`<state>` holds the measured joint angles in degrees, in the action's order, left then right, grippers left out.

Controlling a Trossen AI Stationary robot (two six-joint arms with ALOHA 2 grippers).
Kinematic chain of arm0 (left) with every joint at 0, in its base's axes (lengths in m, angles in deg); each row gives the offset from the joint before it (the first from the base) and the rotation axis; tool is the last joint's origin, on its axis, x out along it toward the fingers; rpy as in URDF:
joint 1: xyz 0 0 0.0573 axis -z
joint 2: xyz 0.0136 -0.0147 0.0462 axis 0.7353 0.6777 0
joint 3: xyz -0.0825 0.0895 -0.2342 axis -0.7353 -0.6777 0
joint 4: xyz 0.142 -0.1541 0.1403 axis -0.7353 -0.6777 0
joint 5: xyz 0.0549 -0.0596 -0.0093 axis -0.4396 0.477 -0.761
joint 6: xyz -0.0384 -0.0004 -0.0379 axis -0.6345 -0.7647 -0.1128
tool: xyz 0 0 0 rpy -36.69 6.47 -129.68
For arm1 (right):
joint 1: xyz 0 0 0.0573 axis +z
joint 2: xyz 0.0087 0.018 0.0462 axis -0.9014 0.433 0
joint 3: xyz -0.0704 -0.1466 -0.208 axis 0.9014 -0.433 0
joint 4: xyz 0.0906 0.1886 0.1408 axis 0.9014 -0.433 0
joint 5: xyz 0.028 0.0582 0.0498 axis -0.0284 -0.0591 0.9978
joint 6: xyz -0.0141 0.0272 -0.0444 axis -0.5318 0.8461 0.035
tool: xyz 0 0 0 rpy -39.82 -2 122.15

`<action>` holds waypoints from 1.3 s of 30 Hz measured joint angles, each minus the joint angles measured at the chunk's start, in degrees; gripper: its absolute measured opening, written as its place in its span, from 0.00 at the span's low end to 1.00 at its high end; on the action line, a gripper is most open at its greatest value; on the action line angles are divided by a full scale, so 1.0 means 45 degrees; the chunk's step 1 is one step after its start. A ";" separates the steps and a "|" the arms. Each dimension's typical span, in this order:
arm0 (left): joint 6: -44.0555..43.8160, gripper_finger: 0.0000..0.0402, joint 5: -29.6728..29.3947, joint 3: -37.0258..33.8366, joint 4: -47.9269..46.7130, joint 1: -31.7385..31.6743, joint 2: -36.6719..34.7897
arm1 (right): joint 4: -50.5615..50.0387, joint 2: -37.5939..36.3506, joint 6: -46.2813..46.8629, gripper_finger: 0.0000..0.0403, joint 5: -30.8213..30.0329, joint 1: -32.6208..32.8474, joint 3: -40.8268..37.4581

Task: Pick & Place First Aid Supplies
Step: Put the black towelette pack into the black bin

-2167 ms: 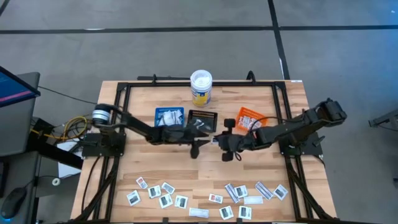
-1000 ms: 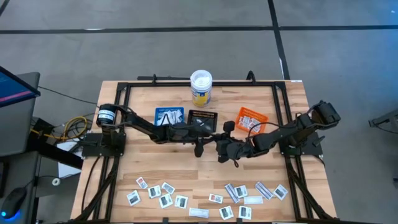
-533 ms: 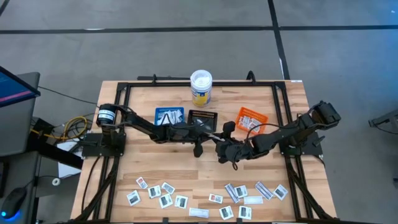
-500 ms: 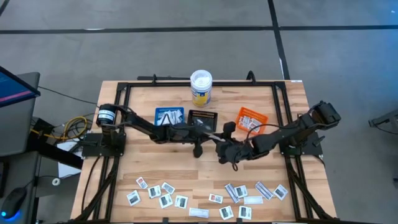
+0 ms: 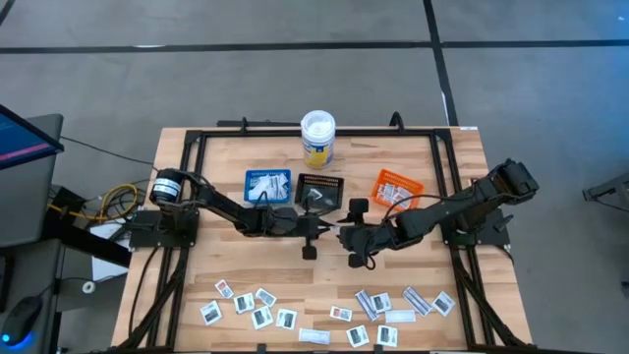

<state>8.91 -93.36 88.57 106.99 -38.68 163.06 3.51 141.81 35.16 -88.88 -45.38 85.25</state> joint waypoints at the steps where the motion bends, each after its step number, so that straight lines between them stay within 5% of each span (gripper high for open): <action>1: 0.0000 0.02 -0.0023 0.0000 0.0000 -0.0001 0.0000 | 0.0002 0.0000 0.0003 0.46 0.0002 -0.0061 0.0000; 6: 0.0000 0.03 -0.0029 0.0000 0.0061 -0.0006 0.0000 | -0.0002 0.0000 -0.0003 0.40 0.0480 -0.0289 -0.0005; 18: -0.0102 0.03 -0.0034 -0.0015 0.0631 -0.0016 0.0000 | -0.0181 0.0000 -0.0358 0.02 0.0899 -0.0612 0.0006; 39: -0.0136 0.02 -0.0061 -0.0004 0.0344 -0.0011 -0.0008 | -0.1537 -0.0452 -0.0325 0.05 -0.0055 0.0169 0.0435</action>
<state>8.30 -93.63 88.56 108.54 -38.73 163.03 -3.41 139.78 33.70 -89.12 -44.62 87.21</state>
